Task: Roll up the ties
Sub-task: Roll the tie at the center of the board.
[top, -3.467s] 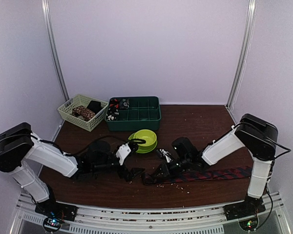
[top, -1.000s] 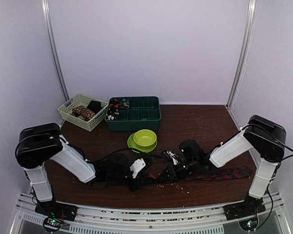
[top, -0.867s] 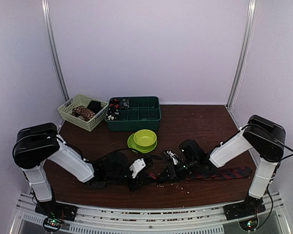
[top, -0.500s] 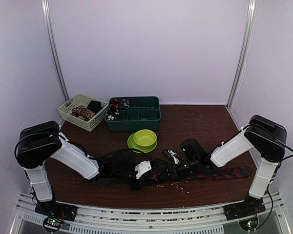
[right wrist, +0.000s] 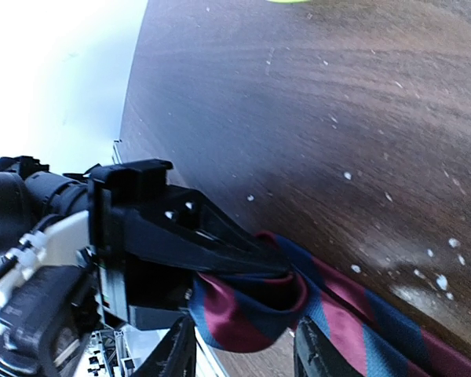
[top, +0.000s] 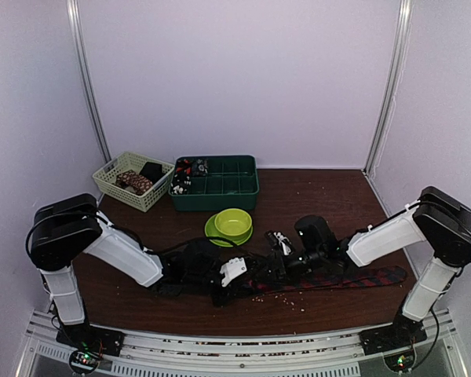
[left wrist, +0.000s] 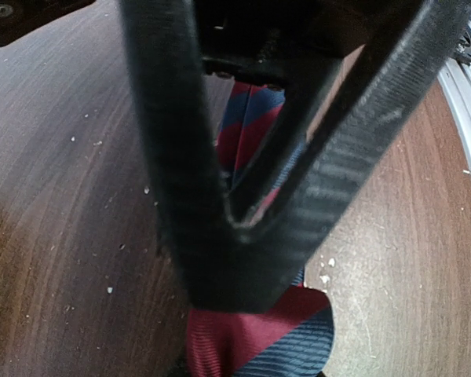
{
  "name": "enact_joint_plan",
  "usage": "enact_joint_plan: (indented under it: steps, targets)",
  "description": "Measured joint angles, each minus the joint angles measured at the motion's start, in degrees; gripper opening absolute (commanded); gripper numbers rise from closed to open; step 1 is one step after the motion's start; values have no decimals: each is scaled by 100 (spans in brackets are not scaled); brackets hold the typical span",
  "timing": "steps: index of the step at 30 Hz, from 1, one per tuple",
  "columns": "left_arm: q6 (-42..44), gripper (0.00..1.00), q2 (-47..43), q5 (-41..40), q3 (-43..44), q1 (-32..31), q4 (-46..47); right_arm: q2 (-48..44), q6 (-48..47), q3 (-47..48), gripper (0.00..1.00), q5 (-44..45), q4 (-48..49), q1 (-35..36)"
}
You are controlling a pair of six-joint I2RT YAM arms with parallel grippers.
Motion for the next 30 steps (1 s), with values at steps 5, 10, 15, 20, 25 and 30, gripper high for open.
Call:
enact_joint_plan:
  steps: [5,10,15,20,25,30]
  targets:
    - [0,28,4,4,11,2,-17,52,94,201,40,-7,-107,146]
    - [0,29,4,4,26,4,-50,345,55,361,24,-13,-216,214]
    - [0,29,4,2,46,4,-81,424,-52,376,0,20,-439,210]
    - [0,29,9,4,48,7,-83,424,-153,385,34,50,-616,177]
    - [0,29,9,7,48,7,-83,376,-138,358,48,109,-754,155]
    - [0,29,9,9,48,7,-83,282,-160,358,46,157,-907,157]
